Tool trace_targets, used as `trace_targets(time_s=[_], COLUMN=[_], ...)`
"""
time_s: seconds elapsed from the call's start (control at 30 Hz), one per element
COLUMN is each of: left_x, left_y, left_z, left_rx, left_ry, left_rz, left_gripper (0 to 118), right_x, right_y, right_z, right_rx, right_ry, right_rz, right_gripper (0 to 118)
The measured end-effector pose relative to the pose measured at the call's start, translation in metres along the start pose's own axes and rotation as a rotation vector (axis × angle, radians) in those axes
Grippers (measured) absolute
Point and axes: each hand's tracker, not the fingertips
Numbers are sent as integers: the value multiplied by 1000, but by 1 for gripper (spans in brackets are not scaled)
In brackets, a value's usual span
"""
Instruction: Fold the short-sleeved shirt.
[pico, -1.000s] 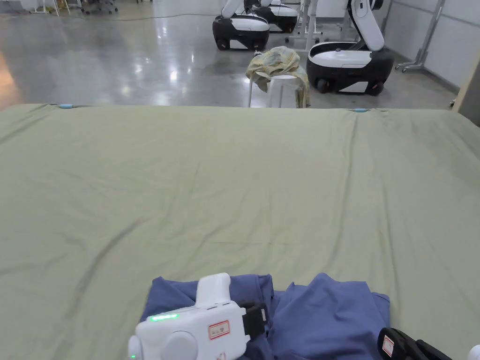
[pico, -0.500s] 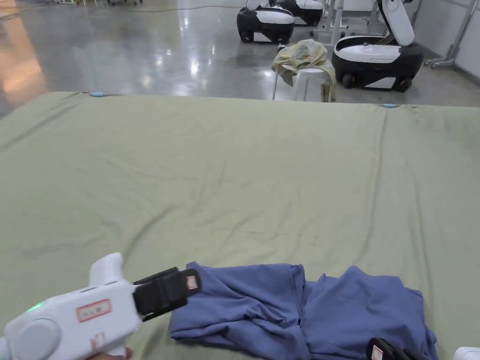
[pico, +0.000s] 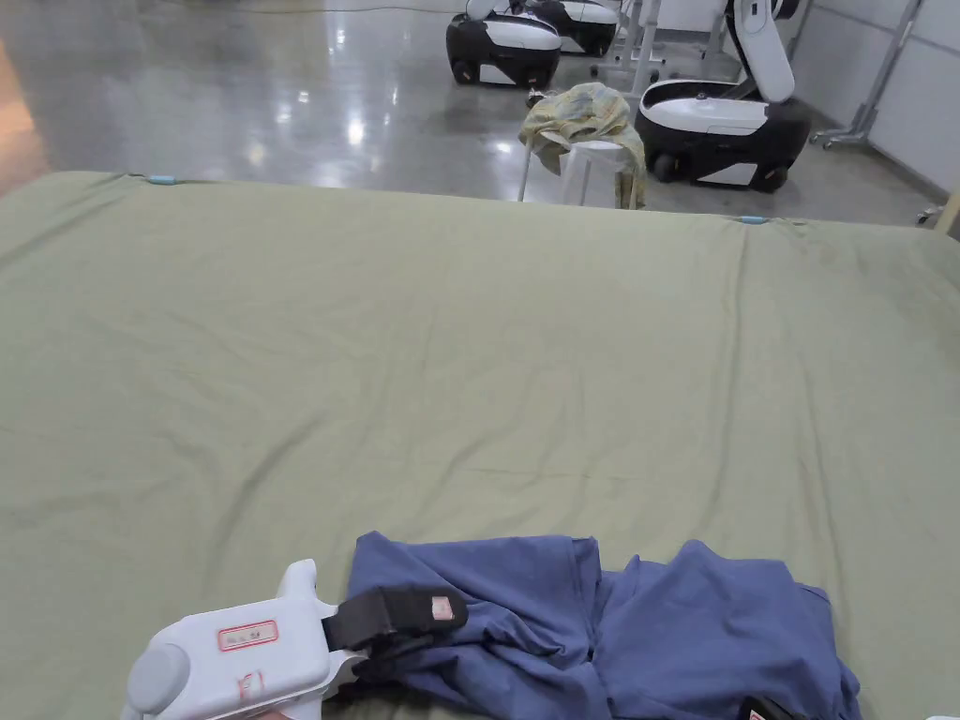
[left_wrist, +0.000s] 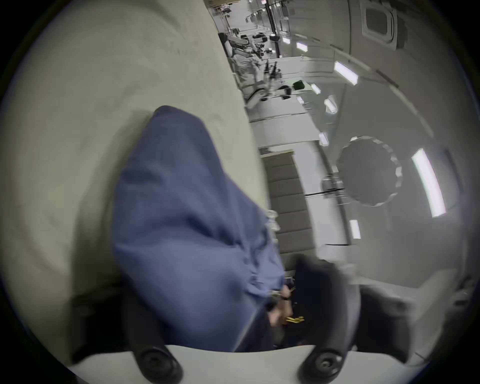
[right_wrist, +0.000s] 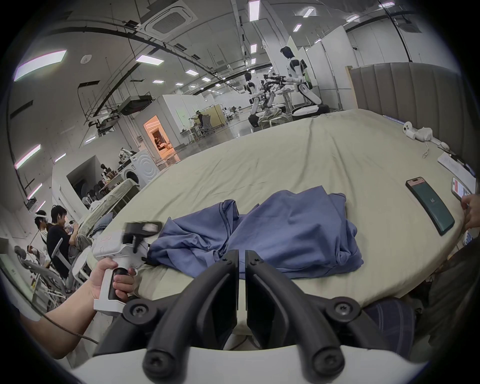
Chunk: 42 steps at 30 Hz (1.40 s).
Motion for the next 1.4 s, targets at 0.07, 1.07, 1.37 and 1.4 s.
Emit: trace_targets(time_s=[0.07, 1.07, 1.37, 1.4], left_x=[-8, 170, 171, 165], left_y=[-7, -129, -83, -78], left_z=[0, -122, -22, -29], left_rx=[27, -13, 298, 320], left_ry=[254, 526, 279, 308], left_rz=[4, -964, -595, -535], left_gripper=[10, 74, 72, 58], right_x=[0, 50, 60, 60], right_y=[0, 14, 9, 8], right_z=[2, 24, 14, 14], right_rx=[1, 62, 42, 40], right_ry=[-2, -21, -3, -3], right_rz=[6, -4, -38, -40], right_gripper=[6, 6, 6, 6])
